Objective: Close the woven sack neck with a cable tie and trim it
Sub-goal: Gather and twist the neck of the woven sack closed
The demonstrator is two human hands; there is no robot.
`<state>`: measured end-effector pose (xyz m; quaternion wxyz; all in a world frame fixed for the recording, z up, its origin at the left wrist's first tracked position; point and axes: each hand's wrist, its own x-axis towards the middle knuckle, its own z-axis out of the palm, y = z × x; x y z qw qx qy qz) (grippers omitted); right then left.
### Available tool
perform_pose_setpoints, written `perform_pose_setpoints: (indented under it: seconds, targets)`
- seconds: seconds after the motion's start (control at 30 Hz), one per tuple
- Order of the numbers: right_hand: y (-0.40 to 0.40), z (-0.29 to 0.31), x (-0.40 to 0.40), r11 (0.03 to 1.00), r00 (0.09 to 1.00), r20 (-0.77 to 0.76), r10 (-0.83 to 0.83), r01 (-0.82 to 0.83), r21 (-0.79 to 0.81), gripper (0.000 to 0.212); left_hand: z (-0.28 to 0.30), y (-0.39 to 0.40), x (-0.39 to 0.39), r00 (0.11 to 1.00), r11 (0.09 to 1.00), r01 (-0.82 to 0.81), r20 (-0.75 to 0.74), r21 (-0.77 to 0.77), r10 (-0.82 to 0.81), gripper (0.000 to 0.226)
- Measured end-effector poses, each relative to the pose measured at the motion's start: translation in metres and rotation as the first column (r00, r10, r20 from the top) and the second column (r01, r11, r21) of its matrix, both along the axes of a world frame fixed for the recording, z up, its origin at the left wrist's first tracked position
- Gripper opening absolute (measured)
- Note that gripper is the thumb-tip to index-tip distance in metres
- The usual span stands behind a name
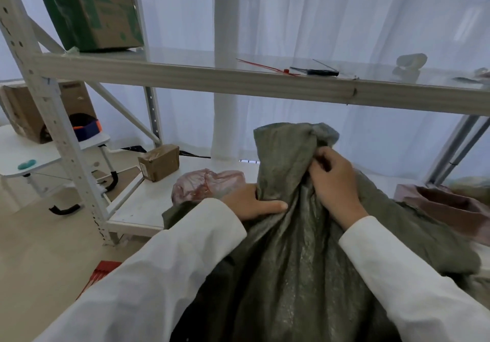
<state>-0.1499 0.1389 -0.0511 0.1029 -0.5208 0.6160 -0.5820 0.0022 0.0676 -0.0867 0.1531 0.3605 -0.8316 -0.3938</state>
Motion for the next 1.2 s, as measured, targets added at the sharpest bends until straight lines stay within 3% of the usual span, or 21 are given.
perform_pose_setpoints:
  seconds: [0.1,0.17,0.23,0.33,0.43,0.5,0.57,0.63,0.73,0.77,0.83,0.9,0.97,1.03,1.07,1.13,1.2]
  targets:
    - [-0.002,0.003,0.012,0.996,0.989,-0.14,0.052,-0.062,-0.068,0.004,-0.008,-0.001,-0.003,0.987,0.996,-0.084,-0.136,0.023,0.087,0.072]
    - [-0.003,0.002,0.009,0.992,0.982,-0.18,-0.047,0.026,-0.12,0.008,-0.005,-0.003,-0.002,0.942,0.974,-0.206,-0.251,0.094,0.224,0.047]
    - [-0.001,0.0,-0.004,0.981,0.98,-0.107,-0.168,0.155,-0.117,0.017,-0.002,-0.009,0.0,0.857,0.929,-0.292,-0.37,0.226,0.36,0.036]
    - [0.002,-0.002,-0.022,0.981,0.971,0.173,-0.164,0.142,0.136,0.028,-0.001,-0.013,-0.001,0.678,0.832,-0.342,-0.498,0.437,0.54,0.043]
    - [0.002,-0.004,-0.026,0.943,0.985,0.165,-0.052,-0.006,0.334,0.038,-0.001,-0.014,-0.004,0.57,0.781,-0.307,-0.552,0.544,0.609,0.068]
    - [0.002,-0.006,-0.019,0.898,0.967,0.217,0.133,-0.21,0.386,0.042,0.0,-0.011,-0.008,0.612,0.815,-0.238,-0.57,0.529,0.549,0.057]
    - [0.001,-0.011,-0.008,0.788,0.874,0.385,0.297,-0.452,0.419,0.053,0.002,0.001,-0.017,0.721,0.909,-0.214,-0.57,0.357,0.393,0.026]
    - [-0.004,-0.016,0.0,0.771,0.788,0.543,0.289,-0.528,0.356,0.048,-0.001,0.01,-0.03,0.813,0.979,-0.196,-0.547,0.062,0.197,0.035]
    - [-0.011,-0.011,0.007,0.905,0.747,0.639,0.183,-0.382,0.188,0.019,-0.005,0.012,-0.042,0.917,0.94,-0.201,-0.392,-0.275,0.081,0.065]
    - [-0.011,-0.009,0.01,0.935,0.794,0.587,0.156,-0.311,0.172,0.016,-0.006,0.011,-0.042,0.927,0.934,-0.214,-0.361,-0.285,0.102,0.072]
    - [-0.011,-0.005,0.016,0.972,0.932,0.347,0.108,-0.172,0.158,0.014,-0.007,0.012,-0.041,0.899,0.968,-0.201,-0.421,-0.153,0.12,0.088]
    - [-0.007,-0.001,0.024,0.988,0.986,0.111,0.121,-0.13,0.086,0.009,-0.009,0.011,-0.04,0.854,0.984,-0.178,-0.498,-0.014,0.148,0.094]
    - [-0.003,0.001,0.03,0.984,0.984,-0.044,0.175,-0.173,0.034,0.007,-0.01,0.008,-0.038,0.874,0.989,-0.139,-0.462,0.054,0.149,0.079]
    - [-0.001,-0.001,0.032,0.976,0.965,-0.146,0.218,-0.212,0.058,0.013,-0.009,0.008,-0.036,0.944,0.994,-0.091,-0.312,0.064,0.106,0.059]
    - [-0.001,-0.003,0.031,0.969,0.957,-0.161,0.241,-0.229,0.094,0.017,-0.012,0.005,-0.038,0.965,0.995,-0.08,-0.245,0.051,0.09,0.049]
    - [0.0,-0.005,0.027,0.95,0.953,-0.103,0.286,-0.269,0.156,0.023,-0.011,0.003,-0.04,0.965,0.997,-0.077,-0.253,0.01,0.077,0.04]
    - [0.001,0.0,0.021,0.936,0.94,0.119,0.32,-0.333,0.112,0.017,-0.008,0.002,-0.043,0.915,0.993,-0.115,-0.386,0.025,0.116,0.046]
